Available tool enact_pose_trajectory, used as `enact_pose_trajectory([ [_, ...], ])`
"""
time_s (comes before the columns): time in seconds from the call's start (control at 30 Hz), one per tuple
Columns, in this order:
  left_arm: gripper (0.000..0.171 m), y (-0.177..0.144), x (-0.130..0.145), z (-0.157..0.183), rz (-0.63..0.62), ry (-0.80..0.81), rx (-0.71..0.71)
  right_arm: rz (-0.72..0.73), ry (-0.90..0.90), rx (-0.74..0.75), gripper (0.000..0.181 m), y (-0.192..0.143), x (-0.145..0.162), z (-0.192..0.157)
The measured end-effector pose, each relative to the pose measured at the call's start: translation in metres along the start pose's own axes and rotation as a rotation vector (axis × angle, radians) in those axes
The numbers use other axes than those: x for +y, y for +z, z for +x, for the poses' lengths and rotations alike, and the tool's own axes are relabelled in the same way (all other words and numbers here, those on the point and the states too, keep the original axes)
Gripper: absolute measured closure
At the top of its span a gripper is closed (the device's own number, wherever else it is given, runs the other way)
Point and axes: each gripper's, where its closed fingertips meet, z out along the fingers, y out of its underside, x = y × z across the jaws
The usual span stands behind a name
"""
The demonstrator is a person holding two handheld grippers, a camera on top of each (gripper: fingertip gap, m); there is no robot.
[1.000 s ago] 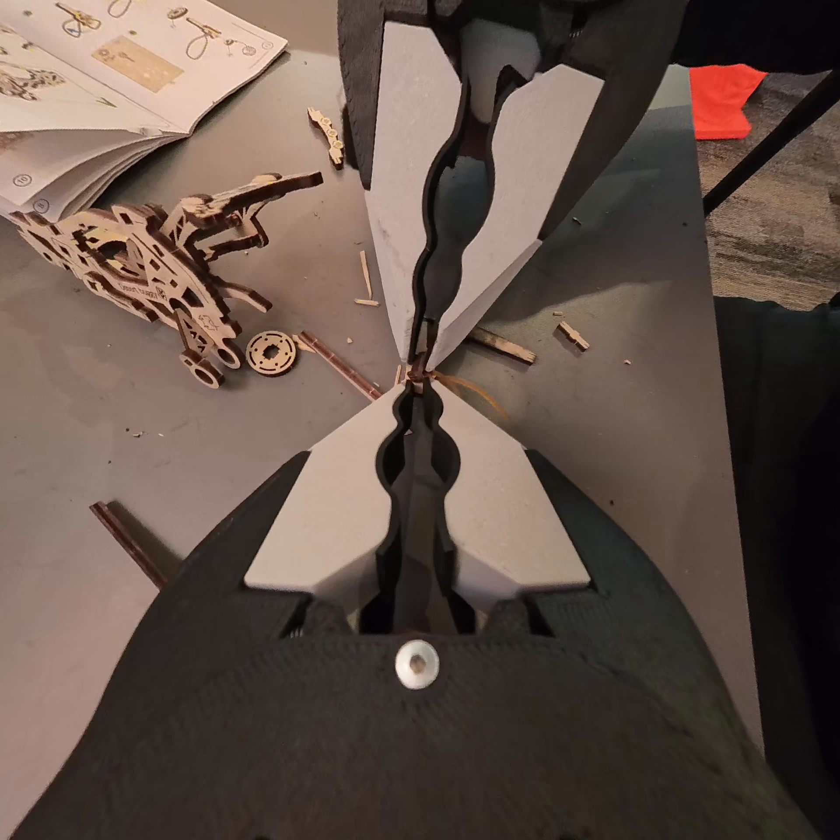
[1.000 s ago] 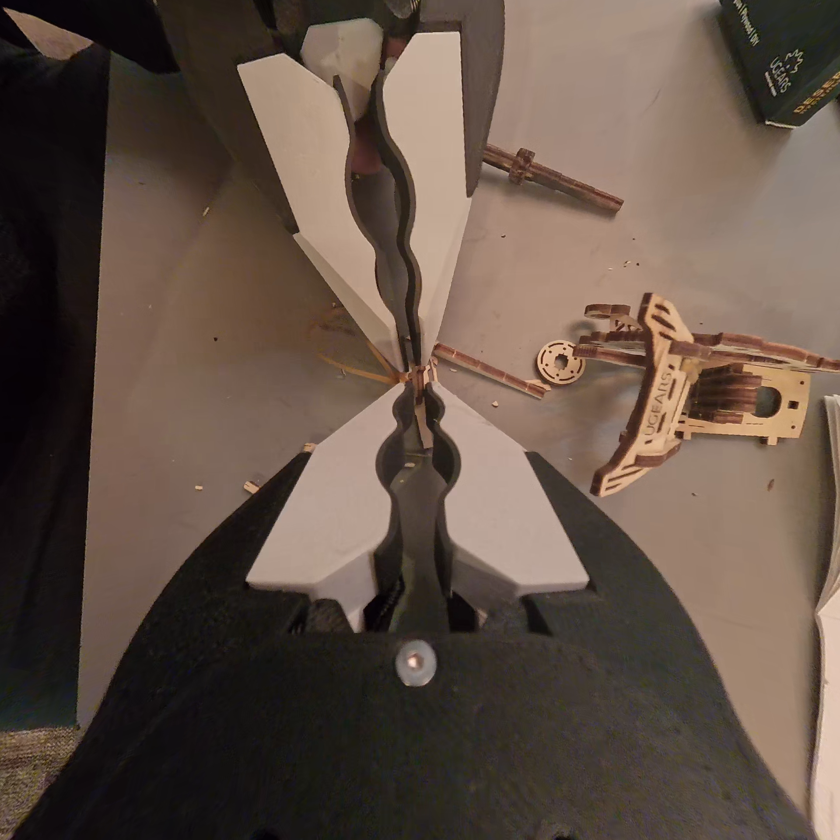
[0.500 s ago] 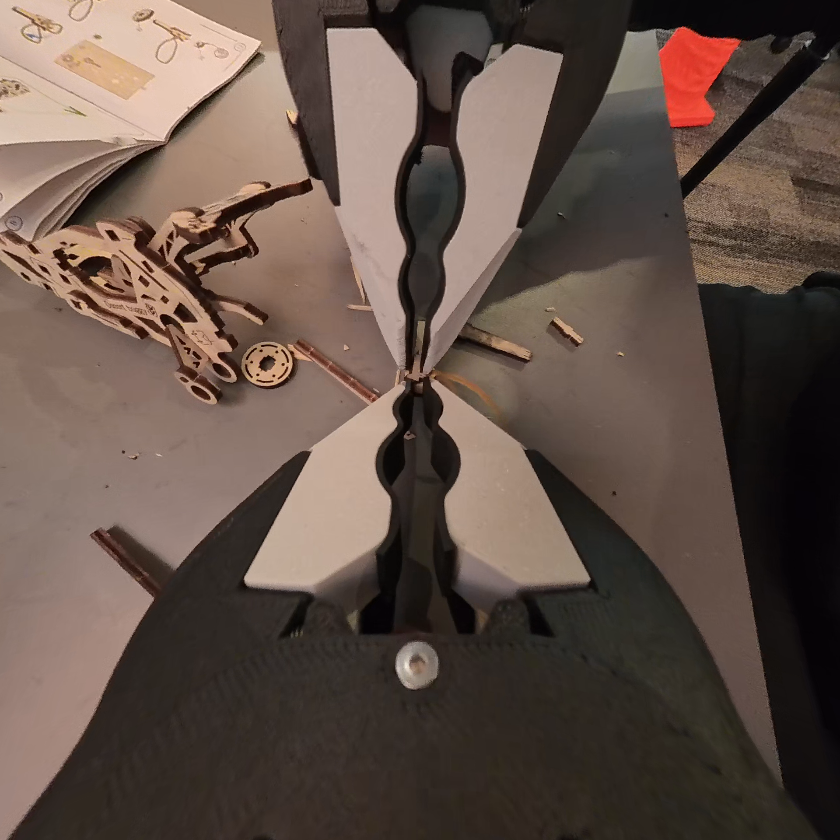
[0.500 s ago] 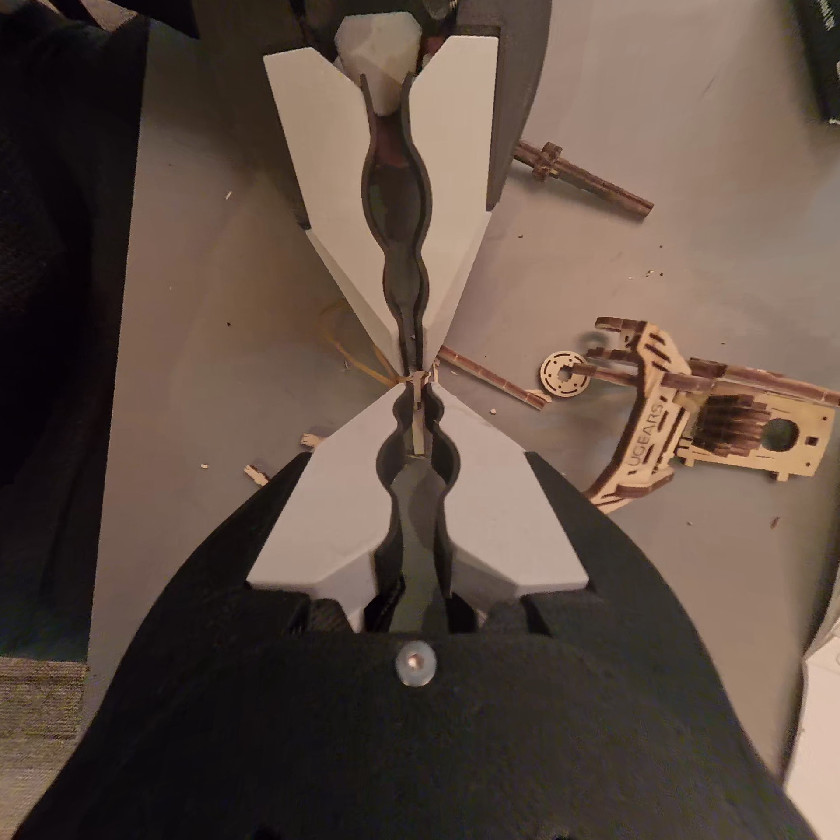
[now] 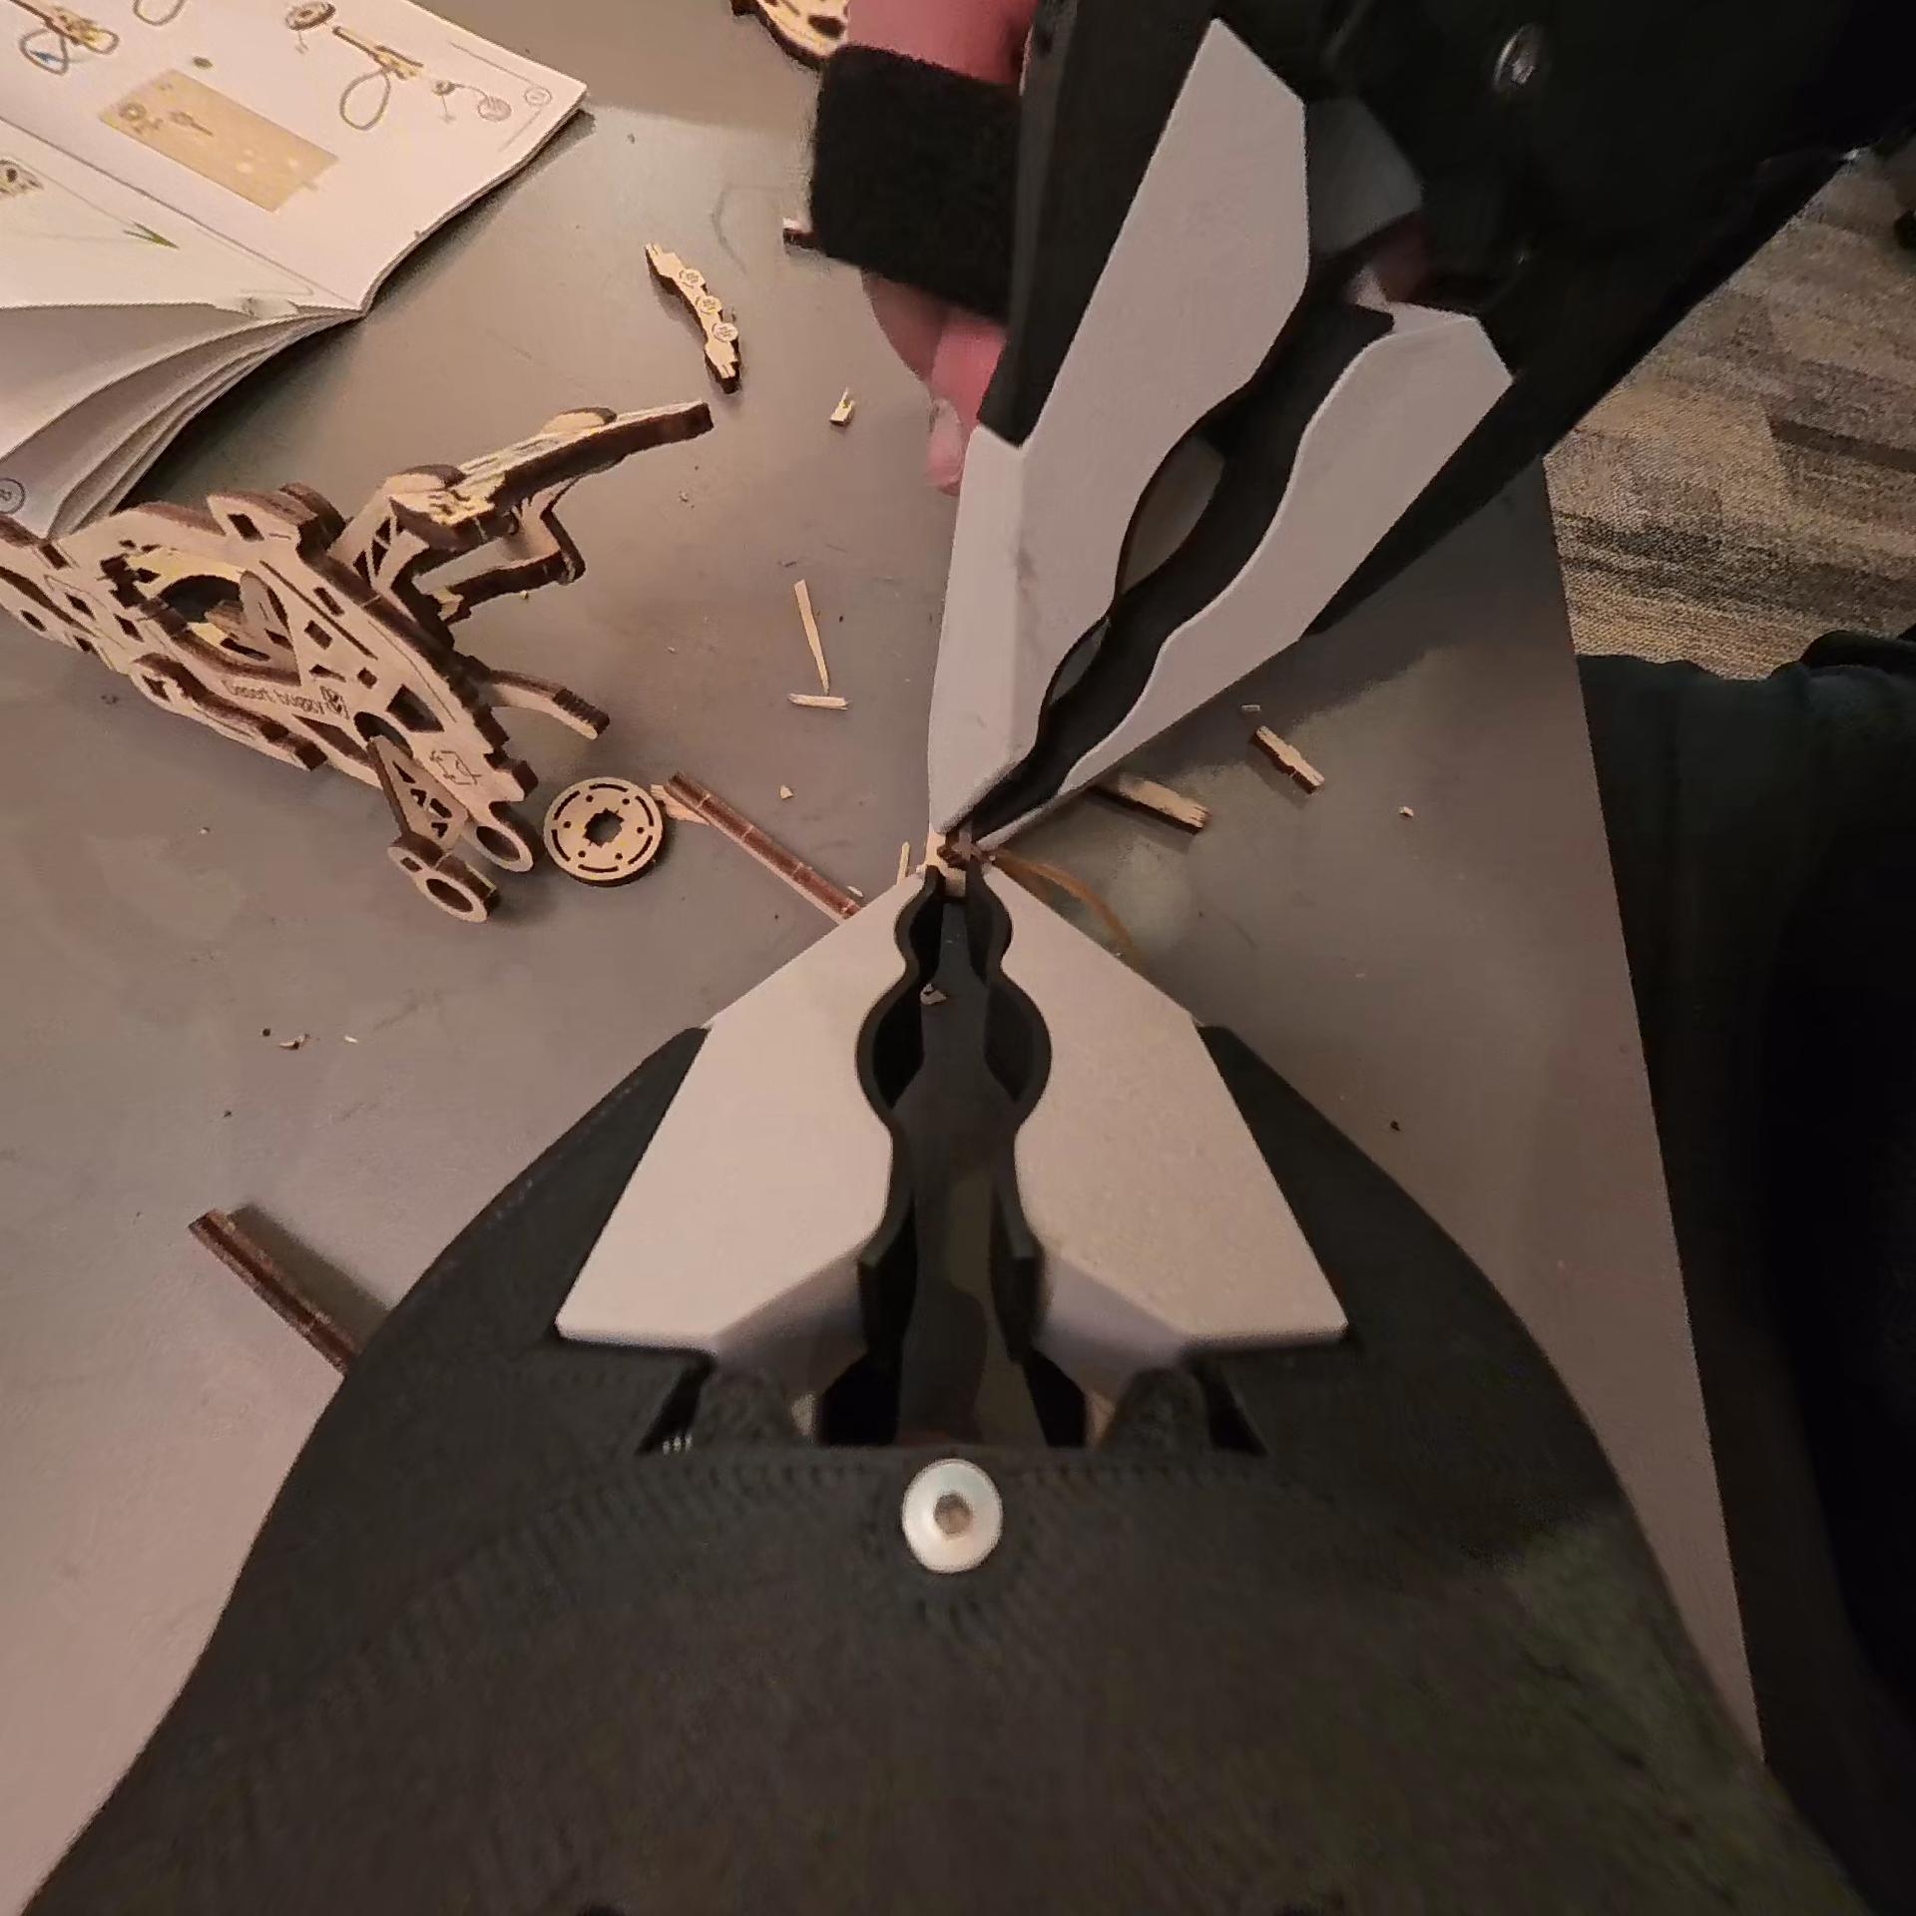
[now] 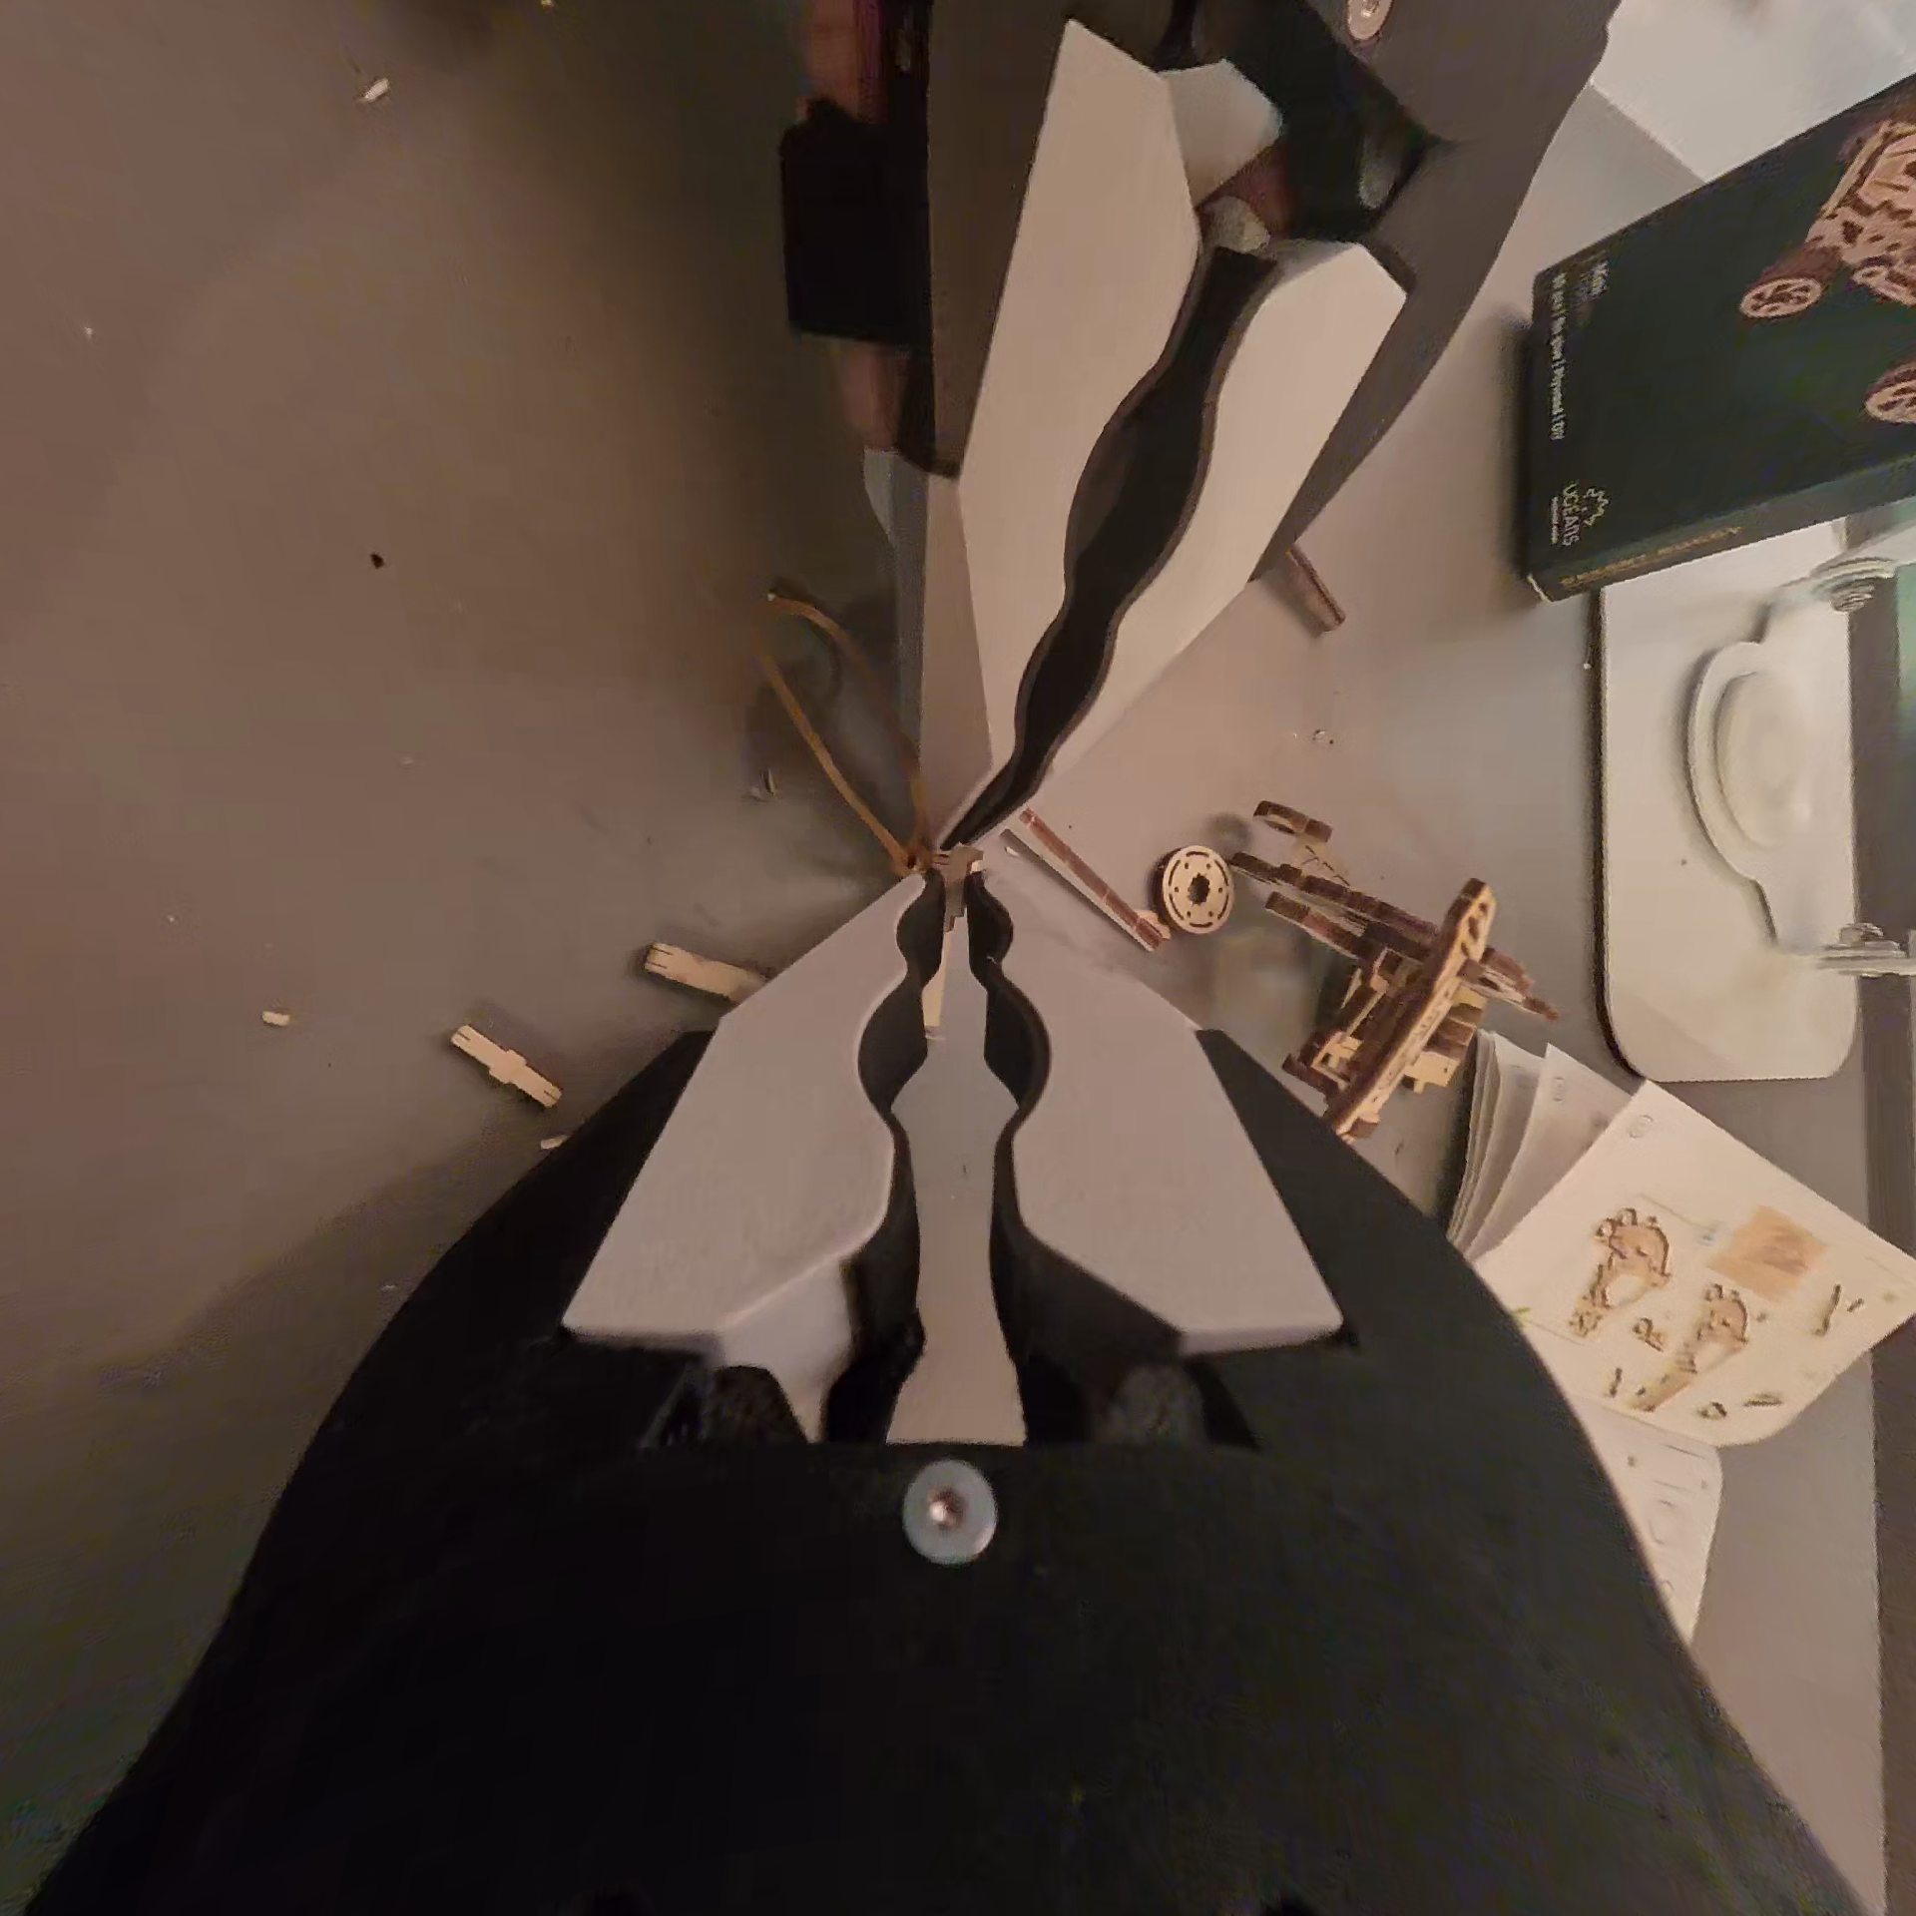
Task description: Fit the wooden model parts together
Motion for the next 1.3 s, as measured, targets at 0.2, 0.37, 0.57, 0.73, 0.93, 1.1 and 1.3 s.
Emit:
enact_pose_trajectory([
  [0.2, 0.169, 0.000, 0.000, 0.000, 0.000, 0.003, -0.004, 0.086, 0.278, -0.157, 0.172, -0.001, 0.001, -0.002],
  [0.37, 0.169, 0.000, 0.000, 0.000, -0.001, 0.007, 0.000, 0.151, 0.465, -0.273, 0.178, 0.000, 0.001, -0.001],
  [0.57, 0.170, 0.000, 0.000, 0.001, -0.001, 0.012, 0.007, 0.185, 0.588, -0.382, 0.181, 0.002, 0.000, 0.000],
  [0.73, 0.166, 0.000, -0.001, 0.001, 0.007, 0.006, 0.008, 0.206, 0.550, -0.321, 0.181, 0.000, -0.002, 0.004],
  [0.93, 0.153, -0.010, -0.011, -0.004, 0.104, -0.096, 0.045, 0.230, 0.387, -0.130, 0.181, -0.009, -0.007, 0.013],
  [1.1, 0.163, -0.019, -0.026, -0.001, 0.219, -0.209, 0.132, 0.207, 0.186, 0.074, 0.180, -0.017, -0.013, 0.025],
  [1.3, 0.171, -0.027, -0.036, -0.001, 0.303, -0.307, 0.189, 0.173, -0.001, 0.226, 0.181, -0.024, -0.020, 0.029],
])
